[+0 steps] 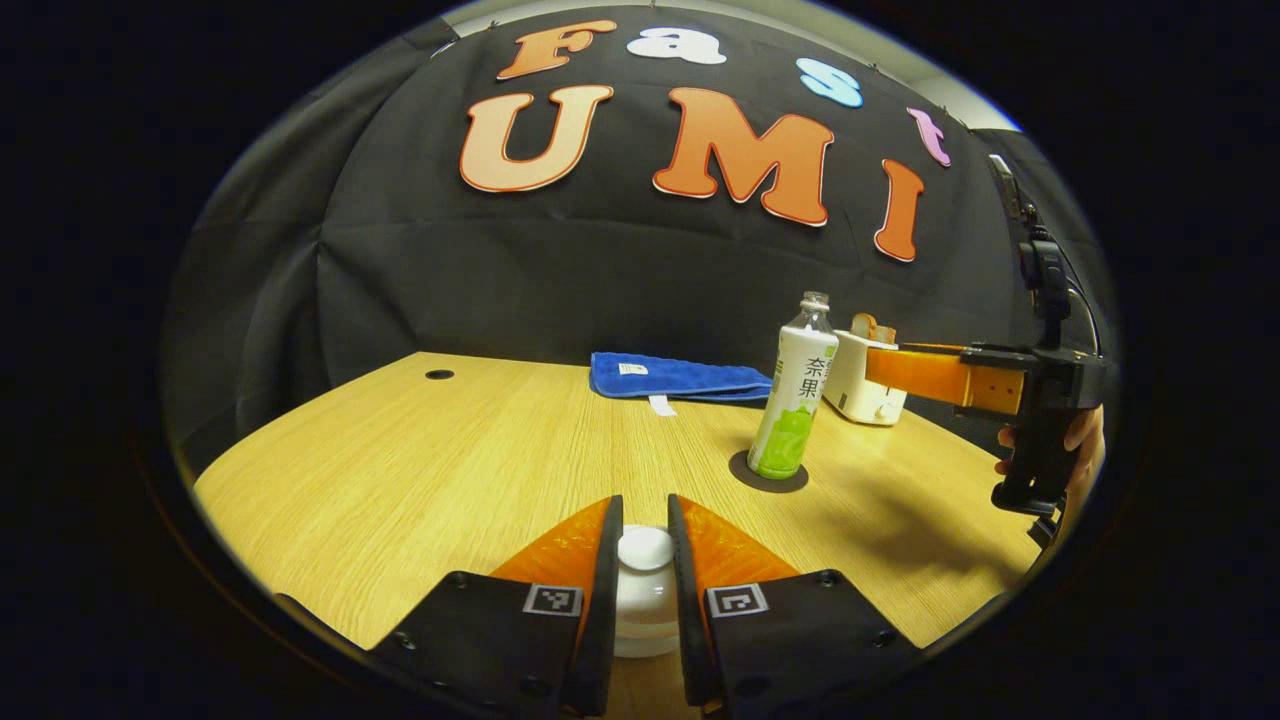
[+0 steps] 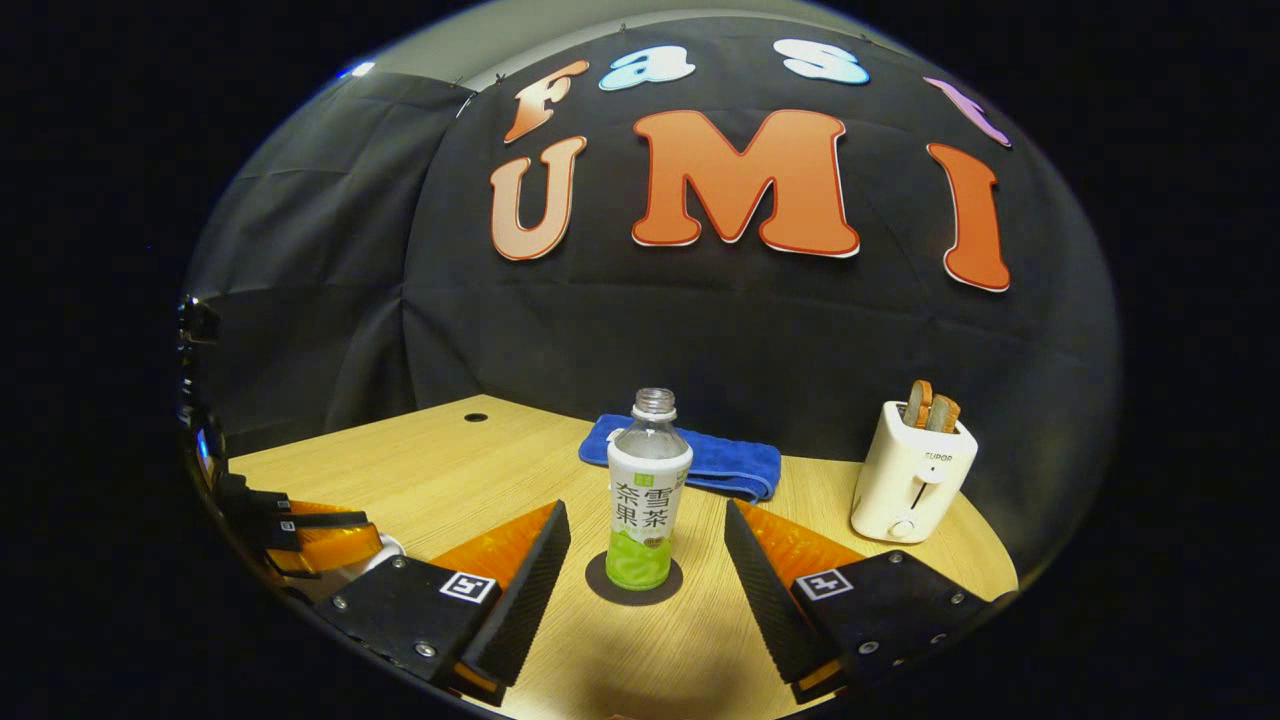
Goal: Open the teacup lid with one hand, grasp the water bottle and pour water into the teacup with the other hand; after pouring, place the water bottle on the coaster and then close the teacup lid.
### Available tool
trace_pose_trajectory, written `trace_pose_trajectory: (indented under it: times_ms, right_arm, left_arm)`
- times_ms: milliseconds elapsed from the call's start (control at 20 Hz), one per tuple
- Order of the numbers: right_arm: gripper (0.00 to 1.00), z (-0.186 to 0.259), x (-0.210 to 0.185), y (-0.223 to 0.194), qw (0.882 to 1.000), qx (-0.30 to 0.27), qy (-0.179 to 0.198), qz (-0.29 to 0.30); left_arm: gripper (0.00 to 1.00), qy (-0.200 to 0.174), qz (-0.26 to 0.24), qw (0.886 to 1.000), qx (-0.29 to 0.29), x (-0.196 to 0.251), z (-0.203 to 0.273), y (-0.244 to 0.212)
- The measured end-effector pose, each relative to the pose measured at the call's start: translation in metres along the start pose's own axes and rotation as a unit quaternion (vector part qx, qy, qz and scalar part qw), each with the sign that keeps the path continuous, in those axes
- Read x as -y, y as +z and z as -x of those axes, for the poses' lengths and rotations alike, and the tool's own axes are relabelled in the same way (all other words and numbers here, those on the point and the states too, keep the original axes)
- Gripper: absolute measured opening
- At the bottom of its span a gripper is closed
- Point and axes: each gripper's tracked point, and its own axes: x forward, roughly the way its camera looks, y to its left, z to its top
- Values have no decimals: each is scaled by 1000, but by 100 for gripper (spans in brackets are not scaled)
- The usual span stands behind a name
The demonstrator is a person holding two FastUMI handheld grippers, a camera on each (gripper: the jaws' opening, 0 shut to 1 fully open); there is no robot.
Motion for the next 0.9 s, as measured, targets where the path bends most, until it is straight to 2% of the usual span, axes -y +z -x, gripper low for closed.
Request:
trace_pose_trajectory:
  times_ms: [100, 150, 350, 500, 650, 700, 800, 900]
  right_arm:
    - [93, 4, 2, -1, 1000, 3, 0, -5]
    - [93, 5, 4, -2, 1000, 4, -1, -6]
    - [93, 10, 10, -4, 1000, 6, -6, -14]
    - [93, 13, 12, -5, 1000, 8, -6, -19]
    - [93, 18, 16, -4, 1000, 12, -9, -20]
    - [93, 18, 16, -3, 1000, 15, -9, -20]
    - [93, 20, 16, -4, 1000, 15, -9, -19]
    - [93, 20, 16, -7, 1000, 10, -10, -18]
  left_arm:
    - [34, 5, -11, 1000, 2, -1, -1, 1]
    - [31, 7, -16, 1000, 0, -1, 0, -1]
    - [31, 20, -32, 999, 3, -4, 2, -1]
    - [29, 23, -64, 998, 1, -1, 1, -4]
    - [34, 28, -84, 996, 2, 0, 0, -4]
    - [32, 28, -85, 996, 2, 0, 1, -4]
    - [39, 28, -81, 996, 1, -1, -3, -5]
    - [58, 29, -77, 997, 1, -1, -1, -5]
